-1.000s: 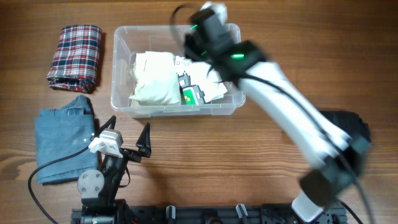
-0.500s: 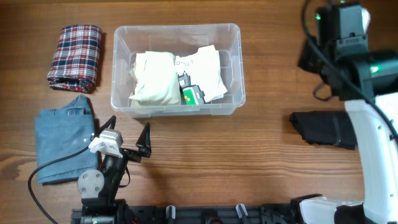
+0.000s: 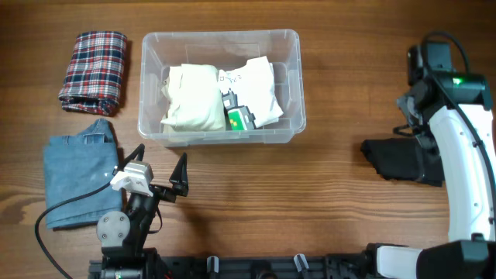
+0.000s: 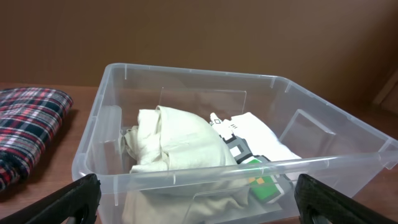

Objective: Pack container
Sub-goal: 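Move the right gripper to the folded black shirt and grasp it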

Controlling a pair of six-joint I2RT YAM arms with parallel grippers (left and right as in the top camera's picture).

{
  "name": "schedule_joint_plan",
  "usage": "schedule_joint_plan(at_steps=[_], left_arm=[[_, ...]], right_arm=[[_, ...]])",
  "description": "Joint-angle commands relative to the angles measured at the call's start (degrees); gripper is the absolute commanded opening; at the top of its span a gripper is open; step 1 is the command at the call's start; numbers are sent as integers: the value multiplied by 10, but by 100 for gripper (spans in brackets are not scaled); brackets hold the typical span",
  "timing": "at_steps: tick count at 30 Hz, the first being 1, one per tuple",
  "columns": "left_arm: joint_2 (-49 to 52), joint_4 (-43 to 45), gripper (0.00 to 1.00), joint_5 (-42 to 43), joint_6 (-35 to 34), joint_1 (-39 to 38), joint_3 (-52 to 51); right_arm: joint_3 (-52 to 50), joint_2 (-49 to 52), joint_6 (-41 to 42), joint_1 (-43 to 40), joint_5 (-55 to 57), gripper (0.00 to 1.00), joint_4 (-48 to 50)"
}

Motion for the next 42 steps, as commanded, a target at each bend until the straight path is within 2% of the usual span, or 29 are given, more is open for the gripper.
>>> schedule_joint_plan(at_steps=[1,4,13,25,42], left_arm=[[-4,-2,100,-3,7,5,-2],[-4,-2,100,-3,7,5,-2],[-4,-2,100,-3,7,5,-2],[-4,-2,100,-3,7,5,-2],[-4,-2,100,-3,7,5,-2]], right_arm=[[-45,3,61,-54,-29,100,21],[-75,3,57,-94,-34,100,53],[-172,4,-7,-187,-173,100,168],[-286,4,-3,-193,-235,100,289],[-359,8,-6,-193,-235,100,413]])
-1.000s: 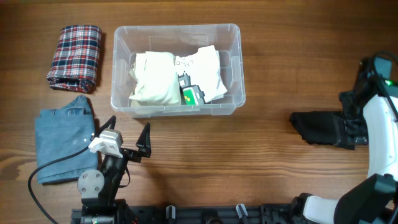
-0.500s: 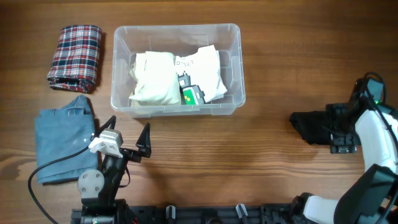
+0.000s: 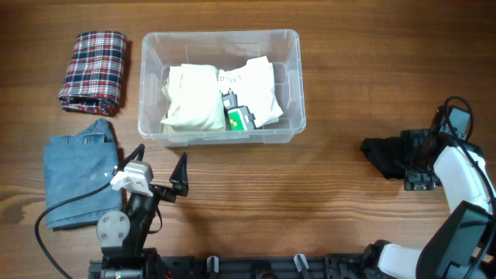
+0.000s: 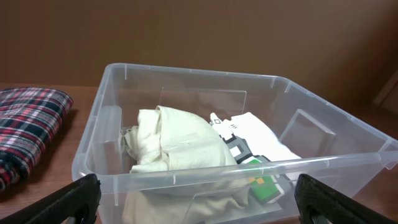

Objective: Pack container
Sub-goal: 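Move the right gripper to the folded black shirt and grasp it, then lift the black shirt and carry it into the bin's right side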

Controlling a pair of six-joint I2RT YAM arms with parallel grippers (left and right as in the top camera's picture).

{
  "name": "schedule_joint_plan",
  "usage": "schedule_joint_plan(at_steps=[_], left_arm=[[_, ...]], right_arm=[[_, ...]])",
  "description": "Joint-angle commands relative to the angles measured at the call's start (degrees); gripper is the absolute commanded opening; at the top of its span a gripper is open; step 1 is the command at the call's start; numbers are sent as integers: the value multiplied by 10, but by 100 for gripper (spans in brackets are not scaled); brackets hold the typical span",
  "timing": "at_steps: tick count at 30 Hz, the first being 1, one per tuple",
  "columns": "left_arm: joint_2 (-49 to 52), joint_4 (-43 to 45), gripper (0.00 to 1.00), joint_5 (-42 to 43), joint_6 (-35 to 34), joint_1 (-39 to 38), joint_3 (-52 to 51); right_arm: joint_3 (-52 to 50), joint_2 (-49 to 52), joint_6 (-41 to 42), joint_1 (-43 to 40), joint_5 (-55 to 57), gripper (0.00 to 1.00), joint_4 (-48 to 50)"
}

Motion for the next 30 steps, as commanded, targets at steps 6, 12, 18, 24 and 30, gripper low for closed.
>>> schedule_joint_plan(at_steps=[6,12,18,24,30], left_arm=[[-4,-2,100,-3,7,5,-2],[-4,-2,100,-3,7,5,-2],[-4,-2,100,-3,7,5,-2],[-4,-2,100,-3,7,5,-2],[-4,-2,100,-3,7,5,-2]], right_arm=[[-16,8,-7,-2,-3,78,9],[-15,8,-22,-2,-1,54,13],[-12,7,-36,-2,-2,42,20],[20,-11,-126,-2,-49,41,36],[106,-44,-235,2,-196,42,39]])
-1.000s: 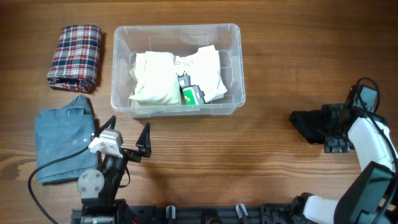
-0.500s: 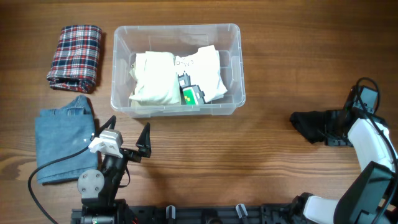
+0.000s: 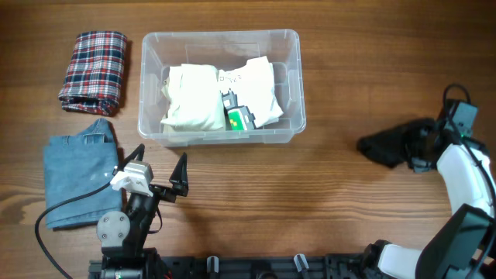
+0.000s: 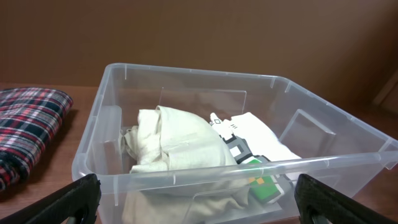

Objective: Pack container
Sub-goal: 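Lift the black shirt and carry it into the bin's right side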

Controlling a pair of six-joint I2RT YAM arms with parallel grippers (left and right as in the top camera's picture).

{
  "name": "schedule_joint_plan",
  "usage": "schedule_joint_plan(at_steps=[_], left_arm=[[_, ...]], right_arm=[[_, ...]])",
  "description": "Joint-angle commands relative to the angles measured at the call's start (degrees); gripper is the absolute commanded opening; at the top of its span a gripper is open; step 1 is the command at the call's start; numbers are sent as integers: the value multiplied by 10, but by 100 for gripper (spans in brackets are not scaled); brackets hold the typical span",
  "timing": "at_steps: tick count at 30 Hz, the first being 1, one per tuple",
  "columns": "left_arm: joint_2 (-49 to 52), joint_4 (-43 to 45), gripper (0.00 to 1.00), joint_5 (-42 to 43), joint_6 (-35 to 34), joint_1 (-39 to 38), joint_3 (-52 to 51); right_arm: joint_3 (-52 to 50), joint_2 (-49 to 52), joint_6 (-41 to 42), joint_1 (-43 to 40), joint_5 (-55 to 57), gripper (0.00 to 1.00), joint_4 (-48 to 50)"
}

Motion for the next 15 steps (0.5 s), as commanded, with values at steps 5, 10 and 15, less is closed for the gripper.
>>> schedule_joint_plan(at_steps=[5,10,15], left_arm=[[-4,-2,100,-3,7,5,-2],[-4,-2,100,-3,7,5,-2],[-4,-2,100,-3,7,5,-2]], right_arm=[[175,-69,-118,36,-249,43,5],[267,-81,-118,125,-294,43,4],[320,-80,-118,265,-233,47,24]])
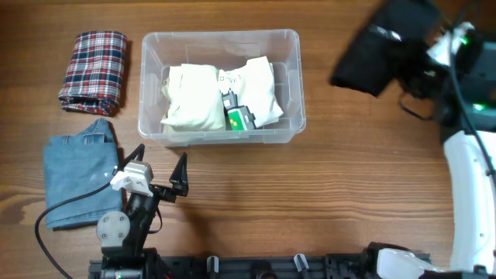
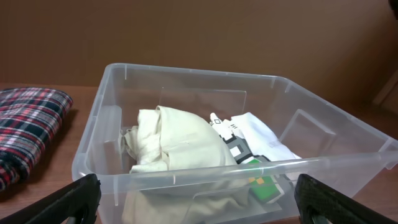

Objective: Pack container
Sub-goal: 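Lift the black shirt and carry it into the bin's right side, then push the black shirt down into the bin with the right gripper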

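Note:
The clear plastic container [image 1: 291,77] stands at the table's upper middle and fills the left wrist view [image 2: 186,81]. Inside lie a cream garment [image 1: 192,94] and a white printed garment [image 1: 252,85] with a green patch. A black garment [image 1: 380,50] hangs in the air to the right of the container, held up by my right gripper [image 1: 411,58], which is shut on it. My left gripper [image 1: 159,167] rests open at the lower left, its fingers [image 2: 74,196] spread wide in front of the container with nothing between them.
A folded red plaid cloth [image 1: 94,71] lies at the upper left of the table. A folded blue denim piece [image 1: 77,170] lies below it, beside the left arm's base. The right arm's white link [image 1: 469,186] runs down the right edge.
My right gripper has risen and moved up and to the left with the black garment, from low at the table's right edge to high beside the container. The left arm has not moved.
The black garment lay on the table at the right with my right arm above it. Then my right gripper was down at the garment's right side. Then it held the bunched garment just off the table, and now holds it high near the container.

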Controlling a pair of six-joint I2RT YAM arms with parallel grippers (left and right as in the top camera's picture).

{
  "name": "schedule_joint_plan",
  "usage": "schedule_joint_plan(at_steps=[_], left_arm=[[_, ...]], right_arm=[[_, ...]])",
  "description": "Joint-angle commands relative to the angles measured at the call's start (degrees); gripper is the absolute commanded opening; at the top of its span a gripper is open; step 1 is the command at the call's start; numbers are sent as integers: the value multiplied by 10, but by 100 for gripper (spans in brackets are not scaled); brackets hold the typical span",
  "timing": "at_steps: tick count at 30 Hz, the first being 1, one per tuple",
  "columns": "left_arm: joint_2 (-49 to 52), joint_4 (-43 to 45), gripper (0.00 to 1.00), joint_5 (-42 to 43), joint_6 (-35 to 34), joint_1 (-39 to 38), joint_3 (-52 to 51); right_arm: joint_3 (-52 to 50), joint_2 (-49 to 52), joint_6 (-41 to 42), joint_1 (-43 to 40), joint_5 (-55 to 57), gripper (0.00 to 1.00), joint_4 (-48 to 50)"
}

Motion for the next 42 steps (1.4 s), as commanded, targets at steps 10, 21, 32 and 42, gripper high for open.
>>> schedule_joint_plan(at_steps=[10,21,32,42], left_arm=[[-4,-2,100,-3,7,5,-2],[-4,-2,100,-3,7,5,-2],[-4,-2,100,-3,7,5,-2],[-4,-2,100,-3,7,5,-2]], right_arm=[[37,58,-41,286,117,48,74],[37,167,-84,314,102,50,110],[37,169,-87,315,16,53,116],[149,160,-239,351,133,84,-86]])
